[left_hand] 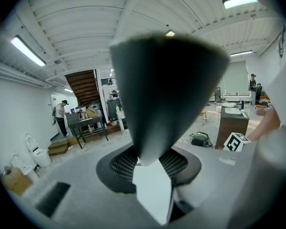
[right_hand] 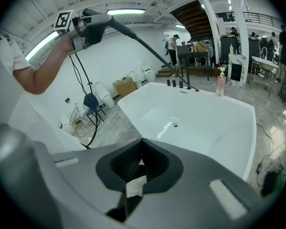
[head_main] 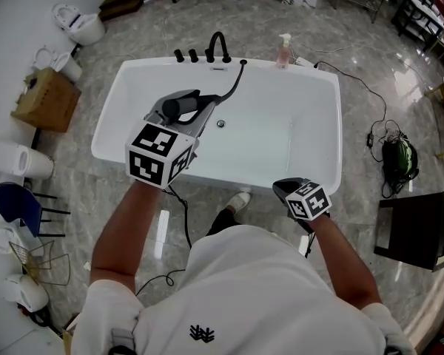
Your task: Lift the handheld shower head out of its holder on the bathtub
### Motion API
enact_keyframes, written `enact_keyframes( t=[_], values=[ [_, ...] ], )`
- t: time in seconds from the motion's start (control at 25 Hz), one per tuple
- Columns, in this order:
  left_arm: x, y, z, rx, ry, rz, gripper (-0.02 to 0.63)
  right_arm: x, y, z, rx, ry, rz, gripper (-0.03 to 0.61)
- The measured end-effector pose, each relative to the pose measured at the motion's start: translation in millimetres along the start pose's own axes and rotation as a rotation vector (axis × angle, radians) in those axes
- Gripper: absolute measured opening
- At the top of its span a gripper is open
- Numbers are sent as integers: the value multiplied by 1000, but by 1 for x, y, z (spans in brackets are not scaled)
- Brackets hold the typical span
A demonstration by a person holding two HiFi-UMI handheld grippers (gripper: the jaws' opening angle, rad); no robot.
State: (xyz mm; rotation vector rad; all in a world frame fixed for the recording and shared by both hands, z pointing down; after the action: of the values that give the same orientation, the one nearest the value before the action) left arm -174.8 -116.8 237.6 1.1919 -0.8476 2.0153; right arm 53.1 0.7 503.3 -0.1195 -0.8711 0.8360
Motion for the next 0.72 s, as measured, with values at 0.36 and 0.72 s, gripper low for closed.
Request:
enact_keyframes(
  t=[0.36,0.72],
  values=[
    [2,0,3,1,4,-5,140,1,-4,2,-2,2,3,14],
    [1,-4,5,7,11,-3,140,0,-6,1,-2,0,-3,14]
  ],
)
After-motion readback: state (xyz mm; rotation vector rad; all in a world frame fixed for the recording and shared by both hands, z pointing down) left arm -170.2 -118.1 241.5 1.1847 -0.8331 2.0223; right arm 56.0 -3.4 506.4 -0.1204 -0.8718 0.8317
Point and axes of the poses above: the fingertips, and each gripper's own axes: z forward along the fingers, y to its left, x out of its underside, the point moved 7 cm from there along -z, backward along the fingers, and after that the axes turned 6 degrees about -x, right-handed, at the moved point
